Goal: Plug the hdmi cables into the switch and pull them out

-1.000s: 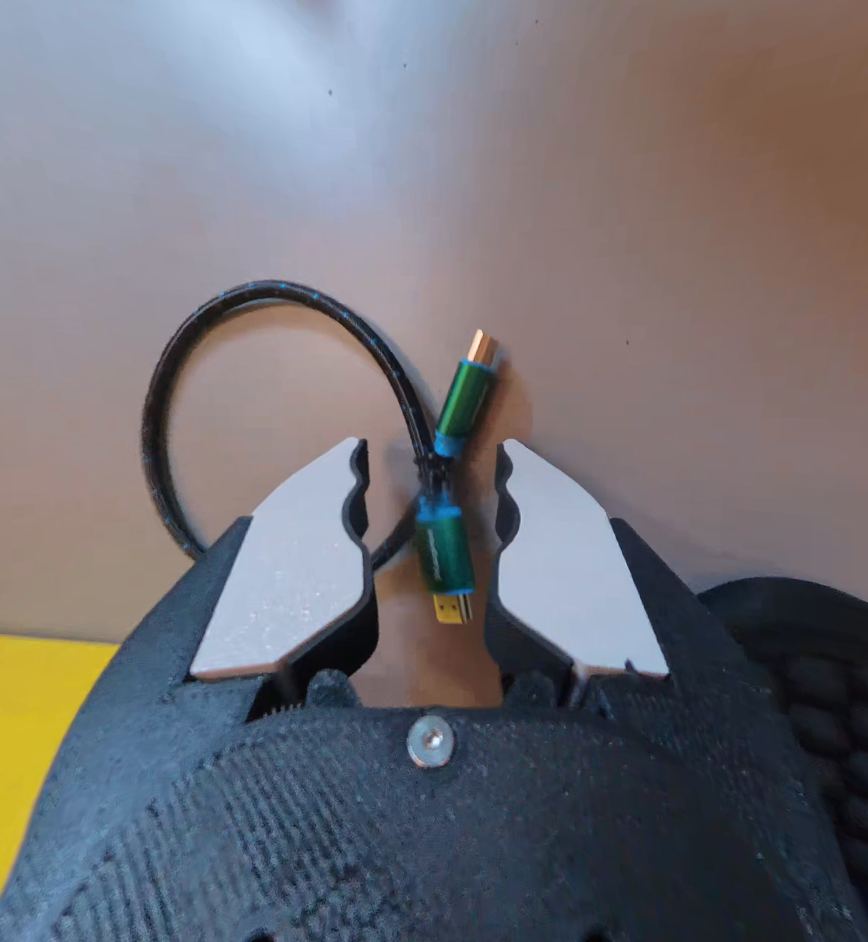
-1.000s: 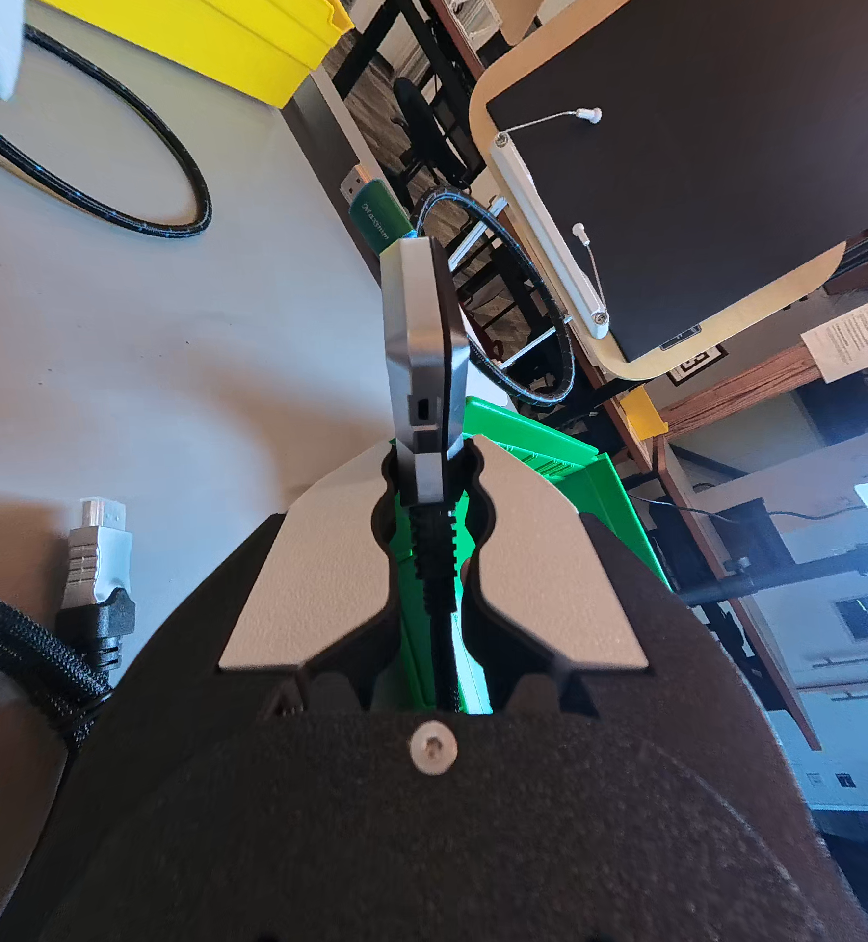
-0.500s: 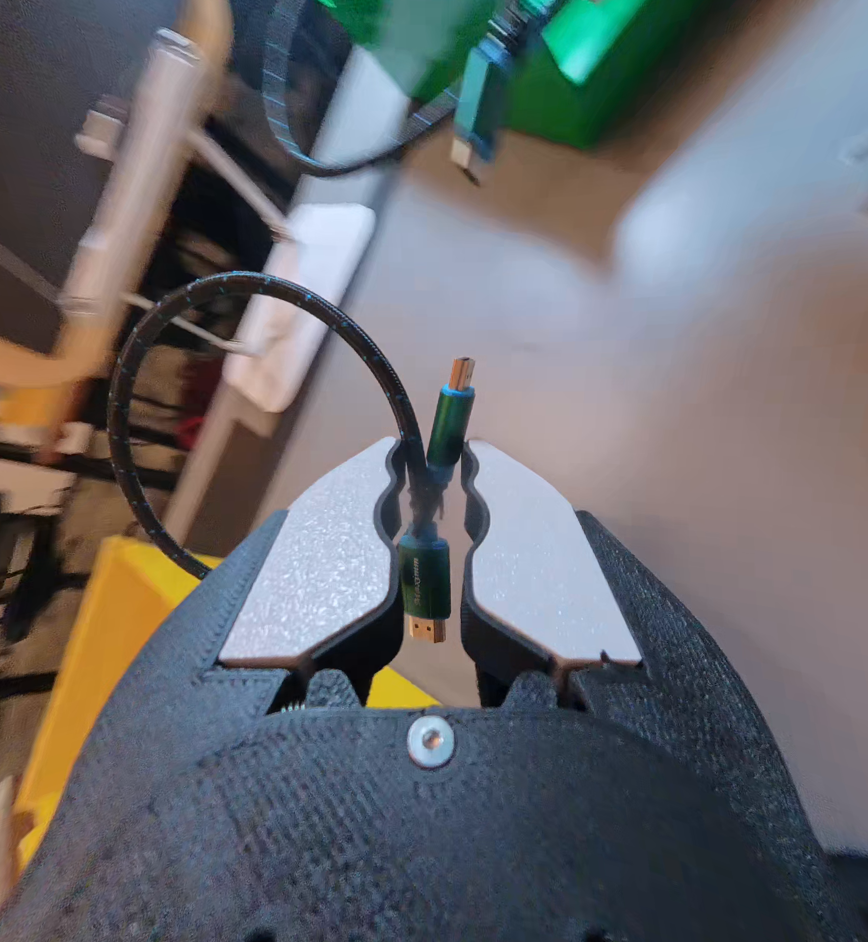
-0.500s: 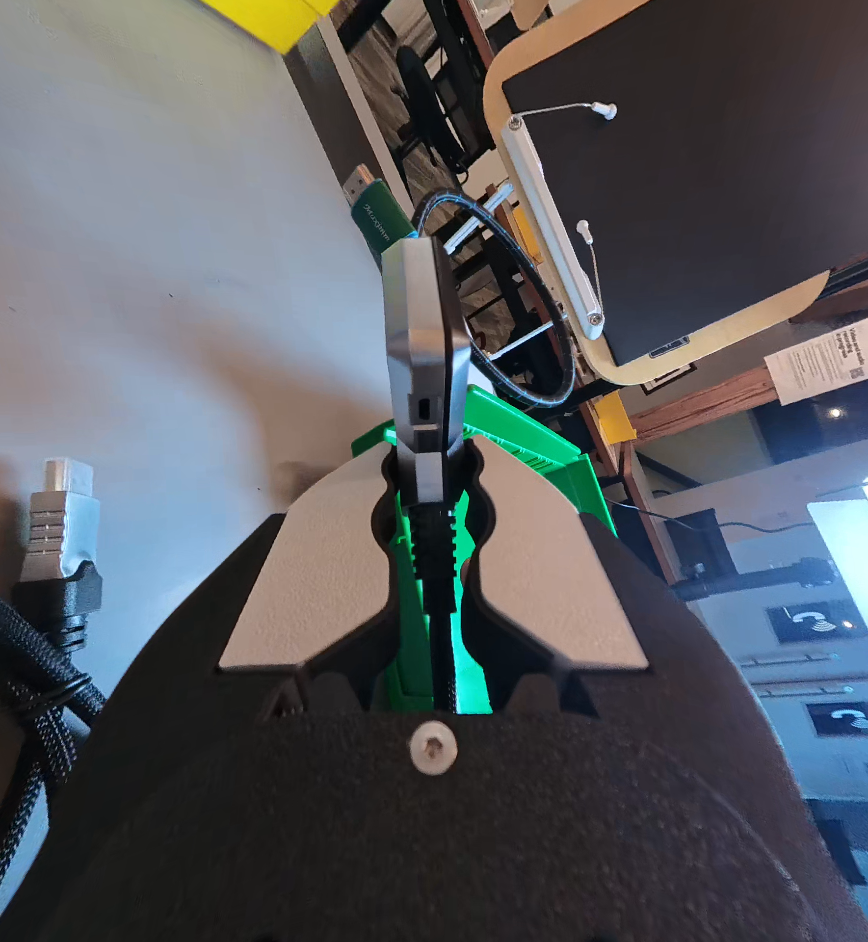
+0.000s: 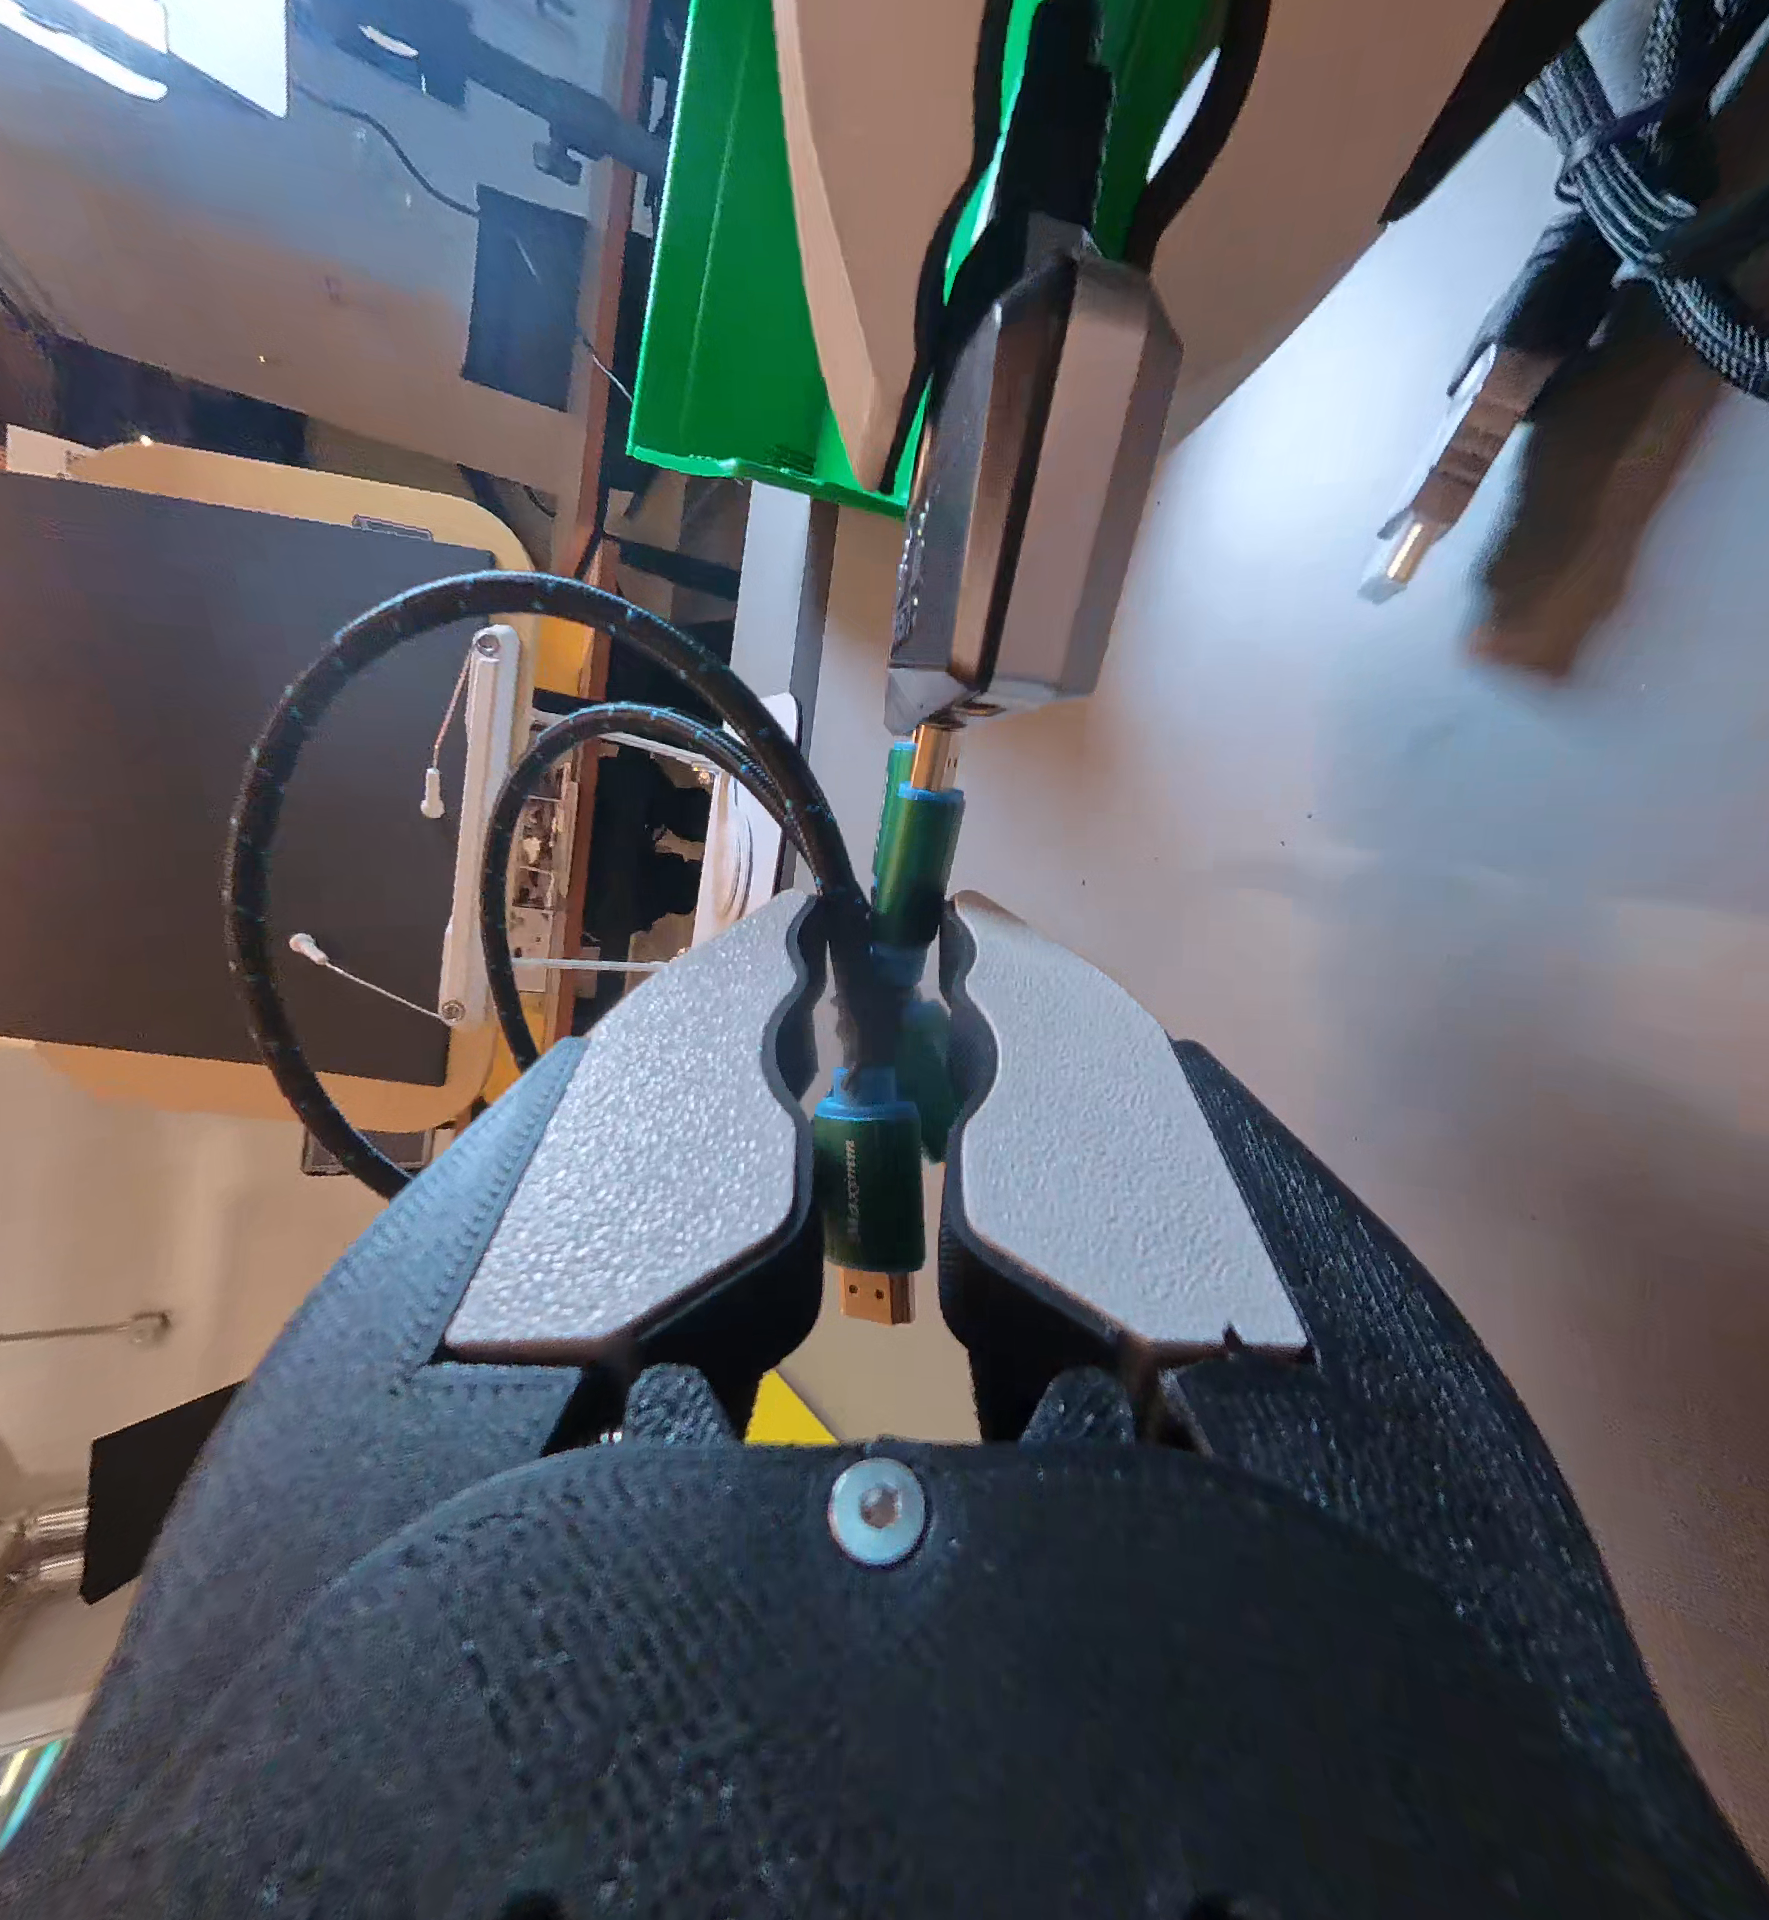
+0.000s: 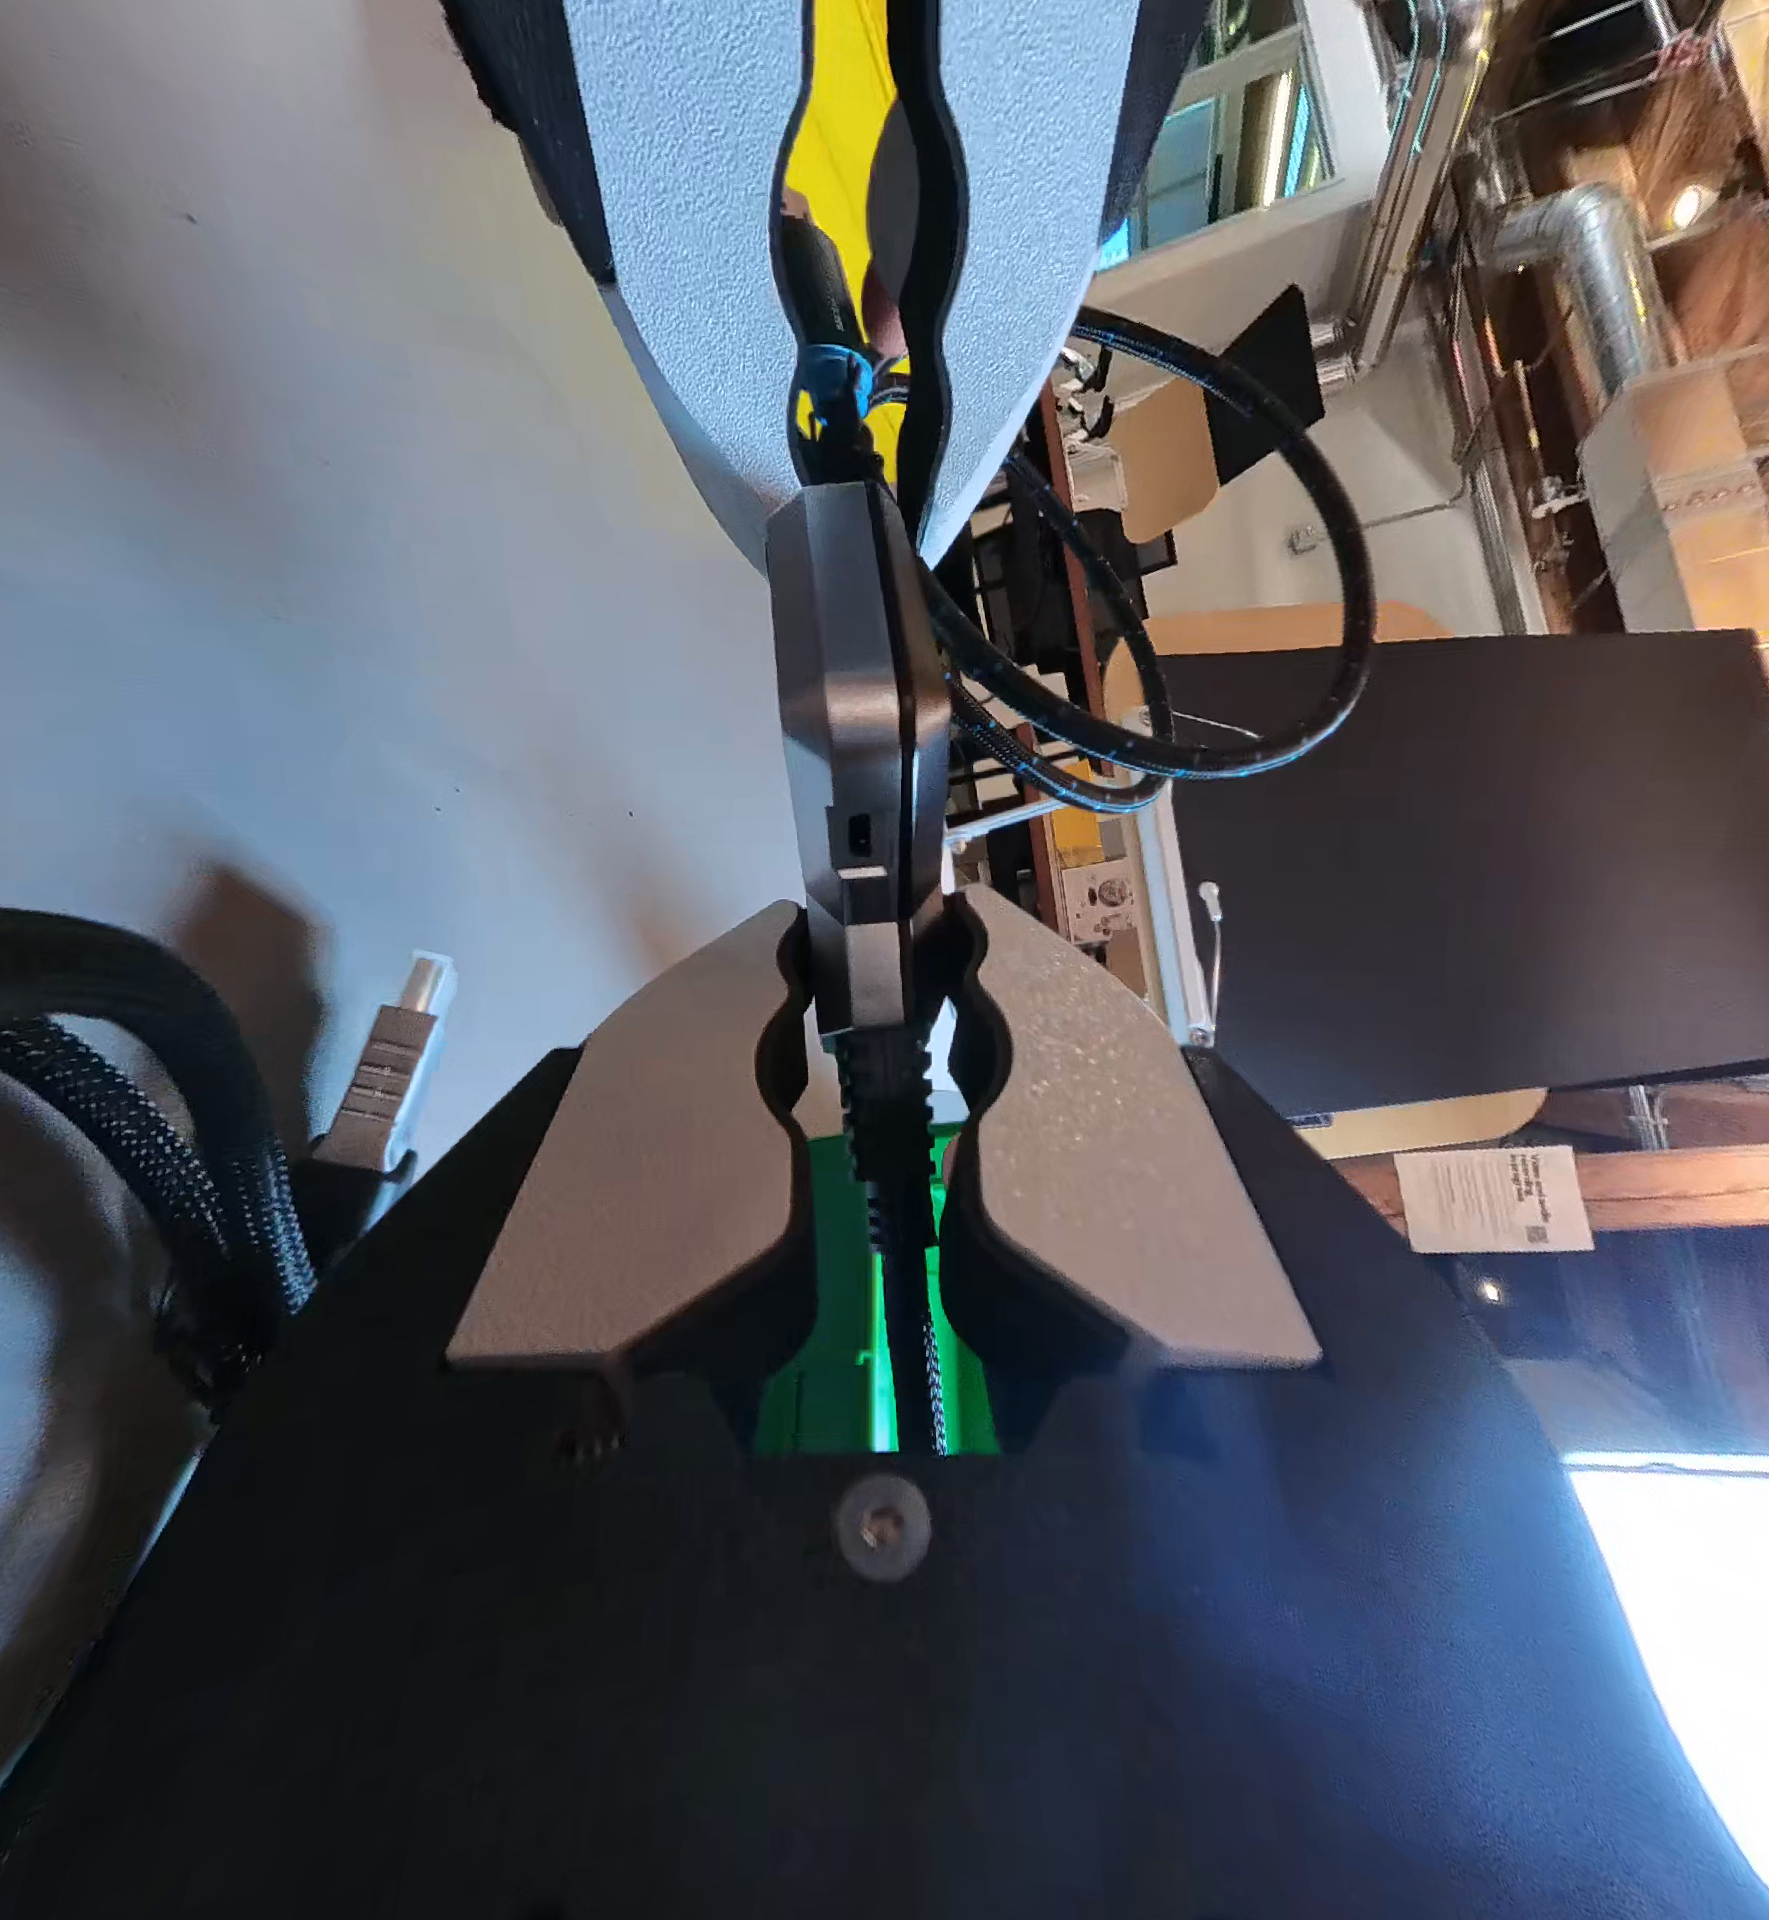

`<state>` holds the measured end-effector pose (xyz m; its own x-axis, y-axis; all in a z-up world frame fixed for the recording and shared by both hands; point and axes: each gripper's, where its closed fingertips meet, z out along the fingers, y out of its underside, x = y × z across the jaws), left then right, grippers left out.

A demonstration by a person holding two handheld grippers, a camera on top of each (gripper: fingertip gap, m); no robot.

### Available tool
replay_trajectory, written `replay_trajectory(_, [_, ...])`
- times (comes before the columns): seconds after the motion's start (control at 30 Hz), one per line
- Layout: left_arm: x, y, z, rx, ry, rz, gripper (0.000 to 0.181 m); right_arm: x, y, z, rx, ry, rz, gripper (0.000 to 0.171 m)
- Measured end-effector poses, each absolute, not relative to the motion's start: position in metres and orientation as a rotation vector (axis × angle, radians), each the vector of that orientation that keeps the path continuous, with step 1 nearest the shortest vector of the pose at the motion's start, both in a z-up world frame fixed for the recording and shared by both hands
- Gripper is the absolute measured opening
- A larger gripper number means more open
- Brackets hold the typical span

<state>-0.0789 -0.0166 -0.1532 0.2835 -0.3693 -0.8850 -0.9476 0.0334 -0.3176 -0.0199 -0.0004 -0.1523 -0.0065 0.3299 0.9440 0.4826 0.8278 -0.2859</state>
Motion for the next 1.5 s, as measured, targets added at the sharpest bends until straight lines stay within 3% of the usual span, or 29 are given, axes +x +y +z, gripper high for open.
replay_trajectory(0.53, [-0.058, -0.035, -0.117, -1.223, 1.196, 0.787, 0.021, -0.011, 0.006, -0.14, -0.73, -1.522, 0.018, 0.023])
replay_trajectory(1.13, [-0.079, -0.025, -0.131, -1.332, 1.18, 1.025, 0.02, -0.018, 0.01, -0.147, -0.832, -1.535, -0.3, 0.023])
replay_trajectory(1.5, [-0.074, -0.032, -0.135, -1.323, 1.229, 1.044, 0.019, -0.019, 0.008, -0.155, -0.897, -1.557, -0.276, 0.022])
